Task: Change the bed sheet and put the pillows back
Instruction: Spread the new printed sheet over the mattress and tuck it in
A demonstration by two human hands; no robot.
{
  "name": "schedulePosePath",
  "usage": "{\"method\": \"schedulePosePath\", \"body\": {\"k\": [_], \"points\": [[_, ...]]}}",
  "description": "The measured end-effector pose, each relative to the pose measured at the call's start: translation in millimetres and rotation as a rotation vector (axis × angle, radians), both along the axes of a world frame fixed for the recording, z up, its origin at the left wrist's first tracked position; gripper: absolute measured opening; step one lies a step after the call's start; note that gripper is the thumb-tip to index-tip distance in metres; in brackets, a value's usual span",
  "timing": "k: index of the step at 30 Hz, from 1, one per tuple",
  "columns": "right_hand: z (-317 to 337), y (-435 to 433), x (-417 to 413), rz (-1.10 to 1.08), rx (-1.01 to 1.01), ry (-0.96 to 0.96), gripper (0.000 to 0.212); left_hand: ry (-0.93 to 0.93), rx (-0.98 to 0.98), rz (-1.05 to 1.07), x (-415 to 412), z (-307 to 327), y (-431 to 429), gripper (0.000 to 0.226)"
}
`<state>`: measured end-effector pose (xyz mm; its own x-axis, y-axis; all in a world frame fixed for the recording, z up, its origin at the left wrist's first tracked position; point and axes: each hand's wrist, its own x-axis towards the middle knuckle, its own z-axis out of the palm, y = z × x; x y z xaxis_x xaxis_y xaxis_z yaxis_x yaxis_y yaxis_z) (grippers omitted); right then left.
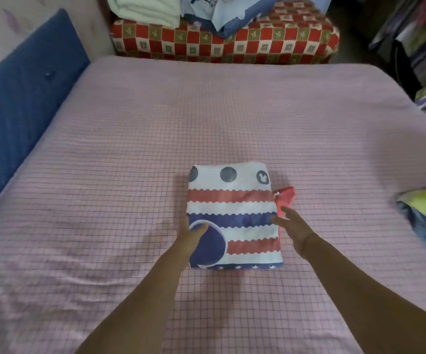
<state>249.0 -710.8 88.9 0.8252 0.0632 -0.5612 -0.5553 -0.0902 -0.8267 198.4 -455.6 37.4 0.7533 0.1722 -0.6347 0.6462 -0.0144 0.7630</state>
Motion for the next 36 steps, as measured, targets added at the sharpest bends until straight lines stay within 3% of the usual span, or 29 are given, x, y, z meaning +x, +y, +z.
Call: {"method": "schedulePosePath", "body": {"k": [4, 9, 13, 15, 17, 20, 26, 28, 30, 32, 34, 36], "points": [[16, -2, -12, -0.036, -0.052, 0.041, 0.042, 0.086, 0.021, 0.011, 1, -21, -13, 0.06], [-47, -29, 20, -0.011, -0.056, 0.117, 0.057, 0.11, 0.04, 0.025, 26, -37, -11, 0.063], [-70, -30, 44, 0.031, -0.02, 0.084, 0.041, 0.126, 0.038, 0.034, 55, -70, -5, 0.067], [-81, -30, 56, 0.086, -0.041, 0.099, 0.055, 0.151, 0.044, 0.042, 71, -106, 0, 0.071], [-103, -35, 69, 0.102, -0.031, 0.109, 0.053, 0.171, 0.09, 0.041, 86, -105, -3, 0.078], [-122, -35, 89, 0.086, -0.021, 0.139, 0.054, 0.198, 0.092, 0.067, 102, -91, -8, 0.061], [-142, -32, 97, 0.031, -0.009, 0.198, 0.08, 0.262, -0.015, 0.085, 106, -131, 5, 0.112], [-135, -26, 93, -0.008, 0.028, 0.239, 0.09, 0.234, -0.068, 0.066, 102, -101, -4, 0.08], [-122, -22, 90, -0.062, 0.114, 0.269, 0.068, 0.202, -0.127, 0.072, 102, -86, -9, 0.05], [-112, -24, 87, -0.096, 0.171, 0.3, 0.063, 0.226, -0.156, 0.089, 101, -77, -11, 0.053], [-101, -28, 83, -0.107, 0.223, 0.292, 0.085, 0.244, -0.218, 0.119, 96, -68, -10, 0.06], [-88, -33, 75, -0.092, 0.284, 0.288, 0.091, 0.238, -0.266, 0.152, 88, -62, -7, 0.066]]}}
